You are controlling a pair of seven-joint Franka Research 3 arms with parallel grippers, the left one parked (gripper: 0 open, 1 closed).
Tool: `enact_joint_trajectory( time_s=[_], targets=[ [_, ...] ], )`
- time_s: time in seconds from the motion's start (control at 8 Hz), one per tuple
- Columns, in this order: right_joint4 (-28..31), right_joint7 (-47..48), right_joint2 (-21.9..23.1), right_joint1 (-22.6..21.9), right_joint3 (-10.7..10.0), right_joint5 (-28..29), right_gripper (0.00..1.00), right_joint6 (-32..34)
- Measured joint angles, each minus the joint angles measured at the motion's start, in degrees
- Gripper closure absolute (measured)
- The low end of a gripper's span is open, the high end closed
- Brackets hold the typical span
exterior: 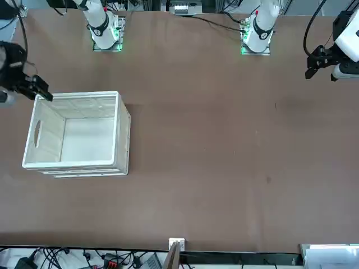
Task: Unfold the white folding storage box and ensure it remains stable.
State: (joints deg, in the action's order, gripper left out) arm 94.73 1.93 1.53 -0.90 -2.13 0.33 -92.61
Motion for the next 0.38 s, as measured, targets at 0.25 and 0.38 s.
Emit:
enact_joint_trajectory(
  time_s=[0.25,0.38],
  targets=[
    [-1.4,0.0,2.3,0.0,0.0,0.1,0.00,3.4],
    [-1.4,0.0,3.5,0.0,0.0,0.1,0.00,4.8]
  ],
)
